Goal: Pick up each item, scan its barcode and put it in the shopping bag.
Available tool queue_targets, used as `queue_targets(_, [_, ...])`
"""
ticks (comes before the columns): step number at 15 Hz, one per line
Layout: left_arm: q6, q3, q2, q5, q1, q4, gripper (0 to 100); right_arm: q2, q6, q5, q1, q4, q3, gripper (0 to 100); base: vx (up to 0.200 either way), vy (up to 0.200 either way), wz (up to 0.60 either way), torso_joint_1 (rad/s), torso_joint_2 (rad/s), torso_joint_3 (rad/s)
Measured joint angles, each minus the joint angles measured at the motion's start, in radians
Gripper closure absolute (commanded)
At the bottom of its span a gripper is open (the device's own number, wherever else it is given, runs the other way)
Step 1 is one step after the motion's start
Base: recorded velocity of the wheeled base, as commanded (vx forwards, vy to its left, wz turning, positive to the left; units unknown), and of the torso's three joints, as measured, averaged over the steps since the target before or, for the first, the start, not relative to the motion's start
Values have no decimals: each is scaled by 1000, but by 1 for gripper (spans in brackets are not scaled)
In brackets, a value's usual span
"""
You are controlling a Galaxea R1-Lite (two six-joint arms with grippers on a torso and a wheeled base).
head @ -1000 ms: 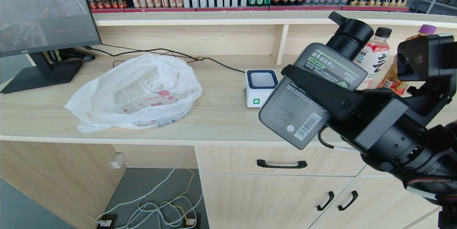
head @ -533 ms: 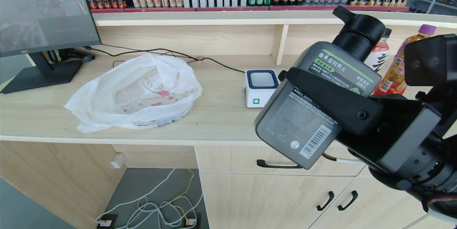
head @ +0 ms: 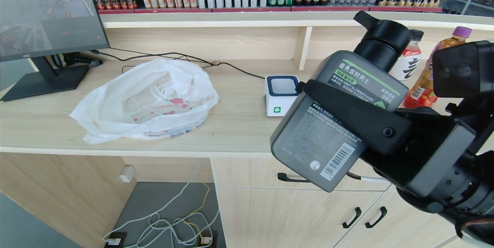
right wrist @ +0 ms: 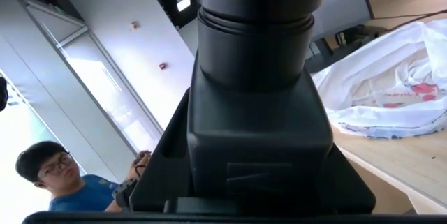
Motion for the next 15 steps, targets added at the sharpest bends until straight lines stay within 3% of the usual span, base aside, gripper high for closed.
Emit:
queue_targets(5, [-2, 0, 0, 0, 0, 0, 0, 40, -28, 6, 8, 0, -2, 100, 0, 0, 0, 0, 0, 0])
queue_targets(7, [-1, 0, 0, 0, 1, 0, 0, 74, -113, 36, -11, -1, -16, 100, 0, 0, 0, 0, 0, 0])
queue_targets(10, [-1, 0, 0, 0, 0, 0, 0, 179, -300, 104, -132, 1, -81, 100, 0, 0, 0, 0, 0, 0])
queue_targets(15, [1, 0, 0, 0, 0, 0, 0, 299, -417, 96, -261, 0, -267, 100, 0, 0, 0, 0, 0, 0])
